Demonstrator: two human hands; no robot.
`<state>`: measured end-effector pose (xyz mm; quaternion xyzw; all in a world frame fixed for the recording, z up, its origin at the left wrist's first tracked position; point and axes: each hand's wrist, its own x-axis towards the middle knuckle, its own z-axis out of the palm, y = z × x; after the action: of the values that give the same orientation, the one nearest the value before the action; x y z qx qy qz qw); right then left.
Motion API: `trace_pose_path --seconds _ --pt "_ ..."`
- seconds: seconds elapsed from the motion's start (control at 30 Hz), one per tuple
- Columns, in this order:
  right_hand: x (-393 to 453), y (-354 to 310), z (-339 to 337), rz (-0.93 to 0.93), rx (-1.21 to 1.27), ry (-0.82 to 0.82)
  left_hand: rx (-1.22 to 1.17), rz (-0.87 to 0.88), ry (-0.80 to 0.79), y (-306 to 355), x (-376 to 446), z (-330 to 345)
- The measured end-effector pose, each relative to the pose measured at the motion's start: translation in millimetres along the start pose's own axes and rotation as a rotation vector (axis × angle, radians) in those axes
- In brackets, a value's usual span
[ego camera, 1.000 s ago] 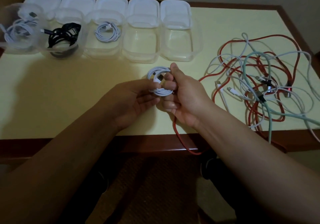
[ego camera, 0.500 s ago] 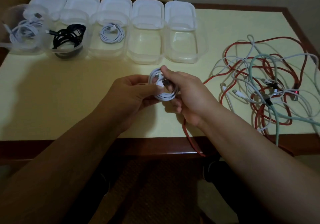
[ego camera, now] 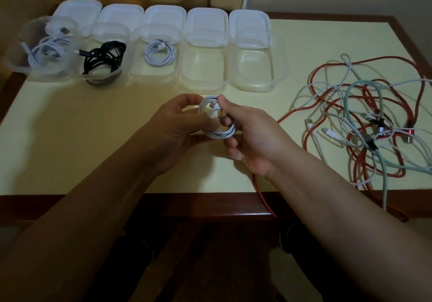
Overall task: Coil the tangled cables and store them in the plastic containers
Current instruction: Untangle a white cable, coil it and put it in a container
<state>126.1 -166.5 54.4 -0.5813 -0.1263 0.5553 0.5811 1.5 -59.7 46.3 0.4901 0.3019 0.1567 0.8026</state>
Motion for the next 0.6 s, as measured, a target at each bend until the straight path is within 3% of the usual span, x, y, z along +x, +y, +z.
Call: trace_pose_path --seconds 0.1,0.23,0.6 --pt "1 6 2 -0.043 -0.042 0.063 0.045 -0.031 -0.060 1 -4 2" --pt "1 6 2 -0.068 -0.047 0.064 0.071 0.018 -0.018 1 -5 5" --pt "0 2 5 -0.126 -0.001 0.048 0.755 0.545 0.236 -6 -17 7"
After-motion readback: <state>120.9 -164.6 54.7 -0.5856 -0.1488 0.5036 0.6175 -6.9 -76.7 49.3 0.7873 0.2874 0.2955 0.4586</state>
